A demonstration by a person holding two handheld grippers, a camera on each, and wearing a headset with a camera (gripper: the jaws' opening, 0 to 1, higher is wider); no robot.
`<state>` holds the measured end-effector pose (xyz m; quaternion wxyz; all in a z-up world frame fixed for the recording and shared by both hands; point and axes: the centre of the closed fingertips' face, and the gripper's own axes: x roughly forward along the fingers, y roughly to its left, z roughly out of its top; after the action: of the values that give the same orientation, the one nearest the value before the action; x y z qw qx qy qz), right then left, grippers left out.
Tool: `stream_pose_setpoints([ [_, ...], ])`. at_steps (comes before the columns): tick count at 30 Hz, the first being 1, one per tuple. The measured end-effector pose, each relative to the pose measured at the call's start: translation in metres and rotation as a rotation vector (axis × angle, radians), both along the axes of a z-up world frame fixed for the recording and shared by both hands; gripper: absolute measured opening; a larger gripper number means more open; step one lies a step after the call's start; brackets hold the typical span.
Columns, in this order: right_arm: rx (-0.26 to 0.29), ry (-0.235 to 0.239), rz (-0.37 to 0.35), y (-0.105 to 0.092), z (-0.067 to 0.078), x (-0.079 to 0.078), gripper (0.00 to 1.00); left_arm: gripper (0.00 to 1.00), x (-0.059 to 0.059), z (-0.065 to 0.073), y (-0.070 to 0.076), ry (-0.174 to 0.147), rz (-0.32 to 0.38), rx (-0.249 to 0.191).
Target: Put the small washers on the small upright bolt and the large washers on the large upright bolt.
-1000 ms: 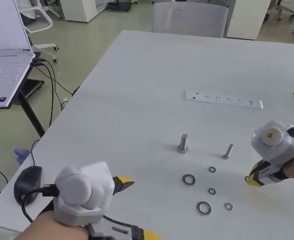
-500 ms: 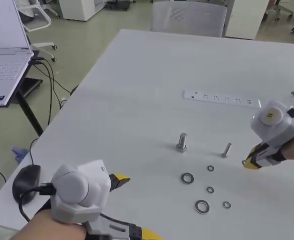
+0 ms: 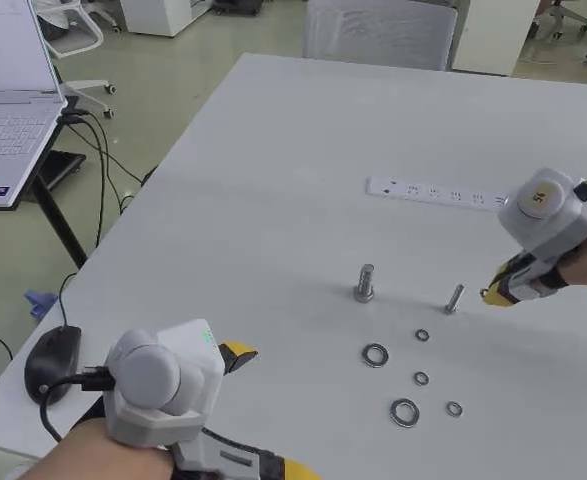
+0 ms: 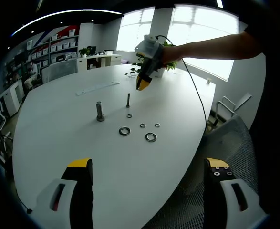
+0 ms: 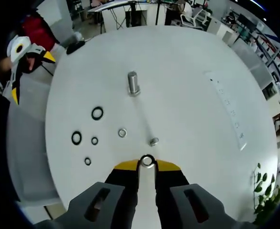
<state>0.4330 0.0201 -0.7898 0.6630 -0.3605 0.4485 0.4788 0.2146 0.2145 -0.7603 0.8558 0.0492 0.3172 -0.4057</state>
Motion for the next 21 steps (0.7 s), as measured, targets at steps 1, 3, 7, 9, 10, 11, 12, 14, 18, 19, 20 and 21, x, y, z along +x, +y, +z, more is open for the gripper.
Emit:
stream_pose_setpoints([
  [1, 0.0, -0.004, 0.002, 0.001, 0.0, 0.001, 0.12, 0.98, 0.0, 0.0, 0.0, 0.001, 0.0, -0.001],
  [3, 0.002, -0.009, 0.007, 0.004, -0.001, 0.004, 0.12, 0.99, 0.0, -0.001, 0.0, 0.004, 0.0, -0.001],
  [7, 0.003, -0.016, 0.019, 0.01, -0.004, 0.007, 0.12, 0.99, 0.0, -0.002, 0.001, 0.009, -0.001, 0.003],
  [9, 0.002, -0.02, 0.022, 0.012, -0.006, 0.01, 0.12, 0.99, 0.0, -0.002, 0.001, 0.01, -0.002, 0.003],
  [10, 0.003, -0.022, 0.021, 0.013, -0.007, 0.012, 0.12, 0.99, 0.0, -0.002, 0.001, 0.011, -0.001, 0.003],
  [11, 0.004, -0.02, 0.02, 0.014, -0.007, 0.013, 0.12, 0.99, 0.0, -0.002, 0.001, 0.011, 0.0, 0.003],
  [12, 0.005, -0.021, 0.019, 0.015, -0.008, 0.015, 0.12, 0.99, 0.0, -0.001, 0.001, 0.01, 0.0, 0.002],
  [14, 0.003, -0.019, 0.017, 0.017, -0.01, 0.017, 0.12, 0.99, 0.0, -0.002, 0.001, 0.012, 0.001, 0.002],
  [18, -0.001, -0.015, 0.016, 0.017, -0.013, 0.019, 0.12, 0.99, 0.0, -0.001, 0.001, 0.012, 0.001, 0.003],
  [19, -0.002, -0.012, 0.015, 0.017, -0.014, 0.019, 0.12, 0.99, 0.0, -0.001, 0.001, 0.011, 0.001, 0.002],
  [20, -0.002, -0.012, 0.016, 0.018, -0.014, 0.019, 0.12, 0.99, 0.001, 0.0, 0.001, 0.01, 0.001, 0.002],
  [21, -0.003, -0.01, 0.018, 0.018, -0.014, 0.019, 0.12, 0.99, 0.001, 0.0, 0.001, 0.01, 0.0, 0.002],
])
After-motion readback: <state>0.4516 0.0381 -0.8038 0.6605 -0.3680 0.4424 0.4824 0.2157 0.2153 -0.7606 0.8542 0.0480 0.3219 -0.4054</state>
